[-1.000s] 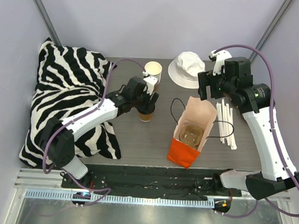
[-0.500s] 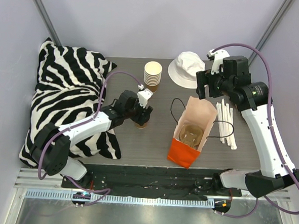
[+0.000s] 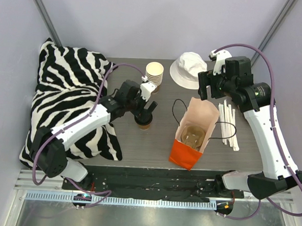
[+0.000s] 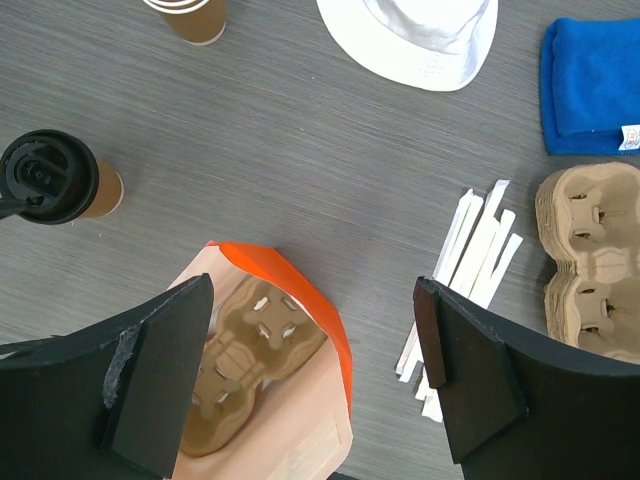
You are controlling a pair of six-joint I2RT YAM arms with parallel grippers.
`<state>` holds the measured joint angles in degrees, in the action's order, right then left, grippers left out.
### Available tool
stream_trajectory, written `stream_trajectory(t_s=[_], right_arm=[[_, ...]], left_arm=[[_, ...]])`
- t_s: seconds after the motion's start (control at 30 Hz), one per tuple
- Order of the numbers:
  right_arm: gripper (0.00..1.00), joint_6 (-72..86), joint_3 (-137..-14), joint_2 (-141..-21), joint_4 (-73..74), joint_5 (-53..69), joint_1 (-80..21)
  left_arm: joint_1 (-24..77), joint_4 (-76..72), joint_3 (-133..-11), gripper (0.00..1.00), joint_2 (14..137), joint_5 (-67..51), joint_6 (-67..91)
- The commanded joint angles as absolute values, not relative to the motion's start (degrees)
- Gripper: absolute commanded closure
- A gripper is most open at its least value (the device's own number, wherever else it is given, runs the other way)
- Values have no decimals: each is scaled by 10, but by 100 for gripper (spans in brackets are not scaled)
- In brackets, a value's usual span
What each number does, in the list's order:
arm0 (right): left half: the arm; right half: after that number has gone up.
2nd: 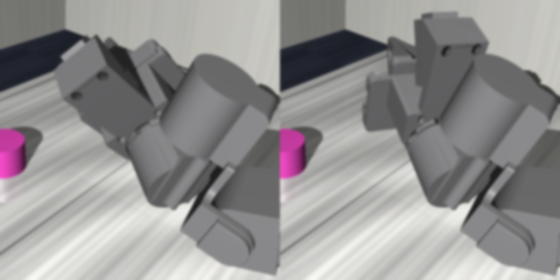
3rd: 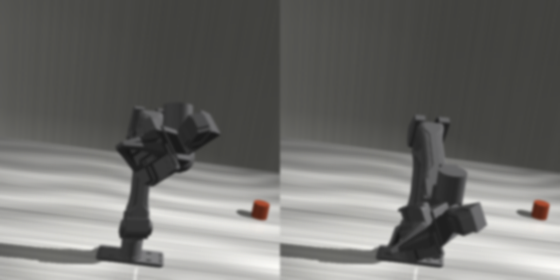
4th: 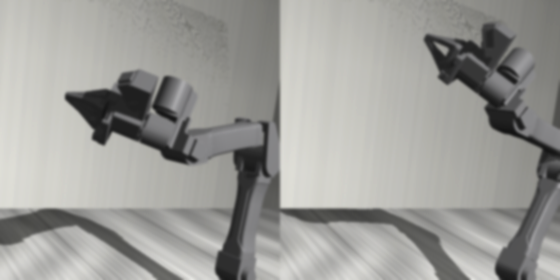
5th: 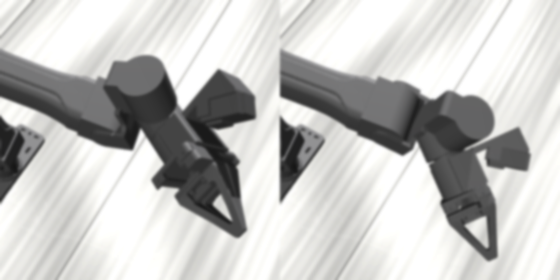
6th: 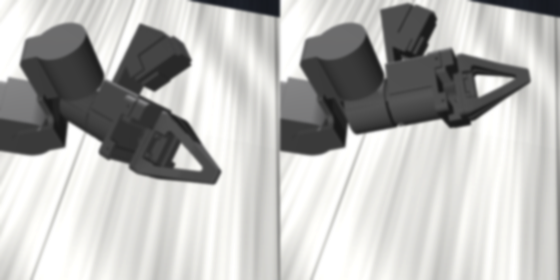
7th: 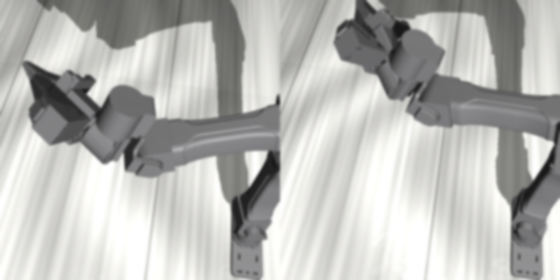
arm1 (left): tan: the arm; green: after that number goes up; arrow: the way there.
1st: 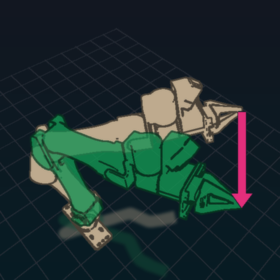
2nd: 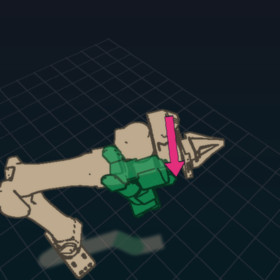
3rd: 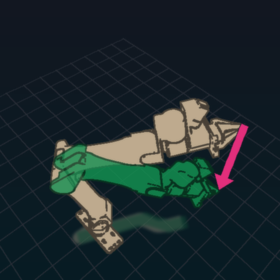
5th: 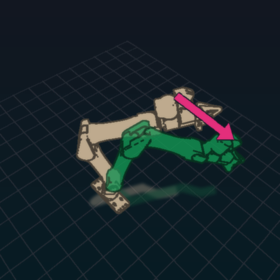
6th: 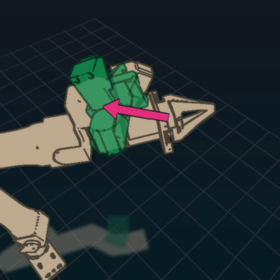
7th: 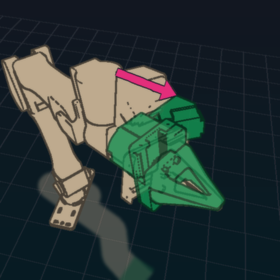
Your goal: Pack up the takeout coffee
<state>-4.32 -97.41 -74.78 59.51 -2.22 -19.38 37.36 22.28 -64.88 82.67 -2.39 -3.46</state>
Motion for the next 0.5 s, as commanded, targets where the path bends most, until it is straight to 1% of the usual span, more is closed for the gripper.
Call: stream_trajectory(t_s=[0.0,0.03,0.07,0.1,0.13,0.17,0.27,0.3,0.47], right_arm=[[11,-42,-993,-745,570,-20,-193],[11,-42,-993,-744,570,-20,-193],[11,-42,-993,-744,570,-20,-193],[11,-41,-992,-744,570,-21,-193],[11,-41,-992,-743,570,-21,-193],[11,-41,-991,-742,570,-22,-194],[11,-40,-990,-741,568,-22,-193],[11,-40,-988,-741,568,-21,-193],[11,-39,-989,-744,564,-19,-193]], left_arm=[[371,407,-798,0,840,-73,-61],[371,441,-826,1,852,-82,-64],[371,475,-883,0,883,-83,-65],[371,542,-912,0,899,-85,-64],[371,577,-942,0,919,-90,-64],[371,638,-999,0,952,-94,-62],[371,726,-1090,1,1002,-125,-71],[371,767,-1108,0,1032,-129,-73],[371,841,-1177,0,1101,-110,-51]])
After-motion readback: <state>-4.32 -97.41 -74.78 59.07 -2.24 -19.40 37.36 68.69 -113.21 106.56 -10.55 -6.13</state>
